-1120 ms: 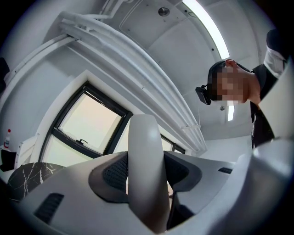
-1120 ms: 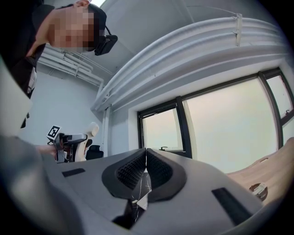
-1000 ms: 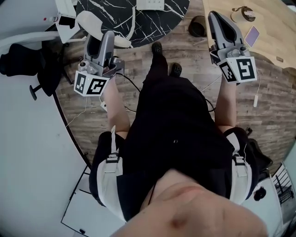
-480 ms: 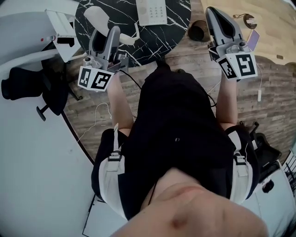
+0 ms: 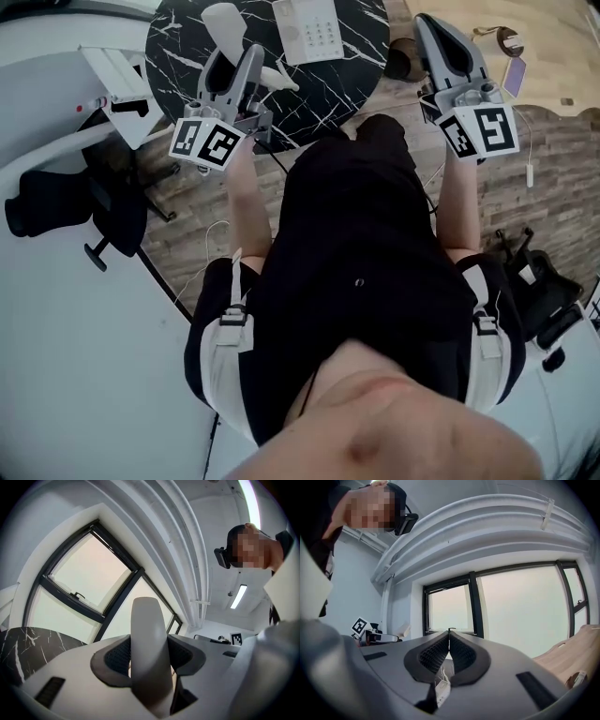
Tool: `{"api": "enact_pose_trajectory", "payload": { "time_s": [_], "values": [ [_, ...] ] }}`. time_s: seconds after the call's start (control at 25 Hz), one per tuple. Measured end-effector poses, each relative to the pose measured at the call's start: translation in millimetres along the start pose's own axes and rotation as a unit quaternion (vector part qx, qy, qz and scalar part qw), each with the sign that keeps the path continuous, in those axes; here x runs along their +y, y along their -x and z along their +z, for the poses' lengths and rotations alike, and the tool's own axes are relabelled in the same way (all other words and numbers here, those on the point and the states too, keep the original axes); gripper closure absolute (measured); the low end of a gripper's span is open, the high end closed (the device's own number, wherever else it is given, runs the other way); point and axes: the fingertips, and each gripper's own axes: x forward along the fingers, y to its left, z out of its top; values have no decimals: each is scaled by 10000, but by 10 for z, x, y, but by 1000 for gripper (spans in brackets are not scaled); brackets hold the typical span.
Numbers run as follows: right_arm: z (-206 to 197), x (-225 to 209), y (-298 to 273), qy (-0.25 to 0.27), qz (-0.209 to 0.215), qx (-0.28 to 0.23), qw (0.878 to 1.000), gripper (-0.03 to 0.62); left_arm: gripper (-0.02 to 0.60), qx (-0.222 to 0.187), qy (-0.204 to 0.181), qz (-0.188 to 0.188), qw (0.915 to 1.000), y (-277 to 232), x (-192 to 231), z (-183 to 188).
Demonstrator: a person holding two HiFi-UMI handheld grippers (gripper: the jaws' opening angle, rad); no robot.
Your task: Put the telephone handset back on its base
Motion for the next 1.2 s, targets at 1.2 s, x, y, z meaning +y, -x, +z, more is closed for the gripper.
{"api": "enact_pose_trajectory", "payload": {
  "time_s": [1.2],
  "values": [
    [-1031, -198, -766, -602, 165, 1140, 9915, 563, 353, 2098, 417, 1288, 9683, -772, 1186, -1673]
  ]
}}
